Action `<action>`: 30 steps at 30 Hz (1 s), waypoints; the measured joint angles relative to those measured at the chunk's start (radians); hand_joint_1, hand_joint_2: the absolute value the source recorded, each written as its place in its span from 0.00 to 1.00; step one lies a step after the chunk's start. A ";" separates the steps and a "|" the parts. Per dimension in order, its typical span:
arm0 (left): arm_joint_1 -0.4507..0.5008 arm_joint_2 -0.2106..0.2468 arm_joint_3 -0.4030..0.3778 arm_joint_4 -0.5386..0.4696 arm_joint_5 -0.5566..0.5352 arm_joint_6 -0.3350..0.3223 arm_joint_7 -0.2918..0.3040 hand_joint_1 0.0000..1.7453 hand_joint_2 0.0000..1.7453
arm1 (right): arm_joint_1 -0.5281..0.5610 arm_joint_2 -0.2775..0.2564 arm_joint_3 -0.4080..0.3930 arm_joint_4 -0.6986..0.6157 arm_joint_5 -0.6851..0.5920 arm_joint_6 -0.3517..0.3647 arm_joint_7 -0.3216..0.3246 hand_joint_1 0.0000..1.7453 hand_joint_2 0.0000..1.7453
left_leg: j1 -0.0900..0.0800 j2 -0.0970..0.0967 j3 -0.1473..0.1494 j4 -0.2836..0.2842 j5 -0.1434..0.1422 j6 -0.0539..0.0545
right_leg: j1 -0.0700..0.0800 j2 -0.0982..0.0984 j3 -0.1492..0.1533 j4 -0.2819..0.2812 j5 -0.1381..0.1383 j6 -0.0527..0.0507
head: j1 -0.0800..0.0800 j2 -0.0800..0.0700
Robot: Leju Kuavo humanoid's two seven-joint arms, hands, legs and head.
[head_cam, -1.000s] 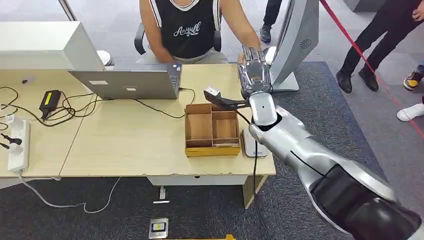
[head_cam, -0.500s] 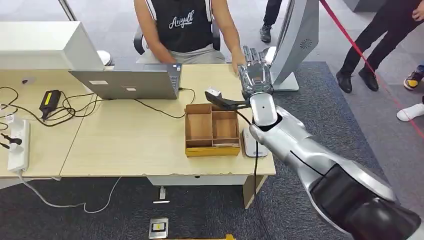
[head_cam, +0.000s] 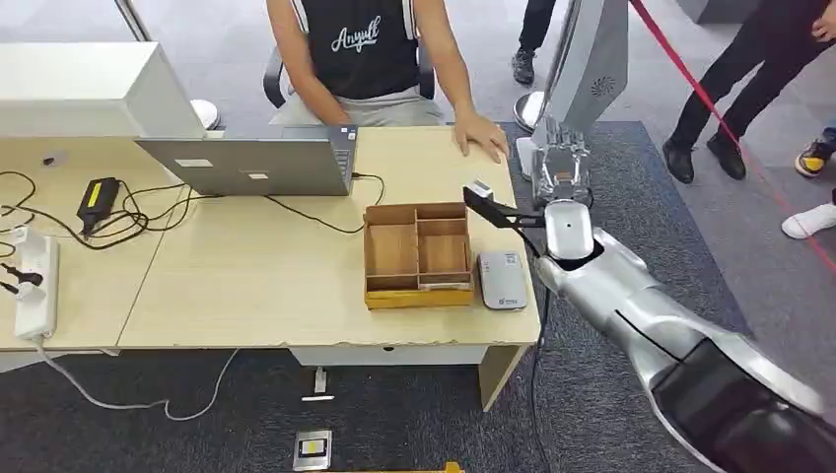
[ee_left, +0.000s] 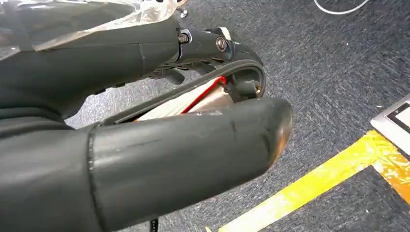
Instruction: Pass the card to the sensor for recognition and then transmit it.
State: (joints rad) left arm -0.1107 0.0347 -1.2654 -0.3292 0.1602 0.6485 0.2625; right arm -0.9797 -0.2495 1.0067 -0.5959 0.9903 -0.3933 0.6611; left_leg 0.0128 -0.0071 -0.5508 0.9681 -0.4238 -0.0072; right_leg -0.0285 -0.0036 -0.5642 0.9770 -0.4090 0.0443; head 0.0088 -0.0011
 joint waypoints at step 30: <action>-0.001 0.000 0.000 0.000 -0.018 -0.002 0.021 0.00 0.00 | 0.154 -0.031 -0.017 -0.059 -0.064 0.016 -0.114 1.00 1.00 | 0.000 0.000 0.000 0.000 0.000 0.000 | 0.000 0.000 0.000 0.000 0.000 0.000 | 0.000 0.000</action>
State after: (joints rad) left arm -0.1115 0.0343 -1.2654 -0.3292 0.1423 0.6466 0.2831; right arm -0.8261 -0.2808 0.9895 -0.6550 0.9259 -0.3773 0.5467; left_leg 0.0128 -0.0069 -0.5511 0.9679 -0.4238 -0.0073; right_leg -0.0286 -0.0036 -0.5640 0.9771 -0.4090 0.0443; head 0.0084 -0.0015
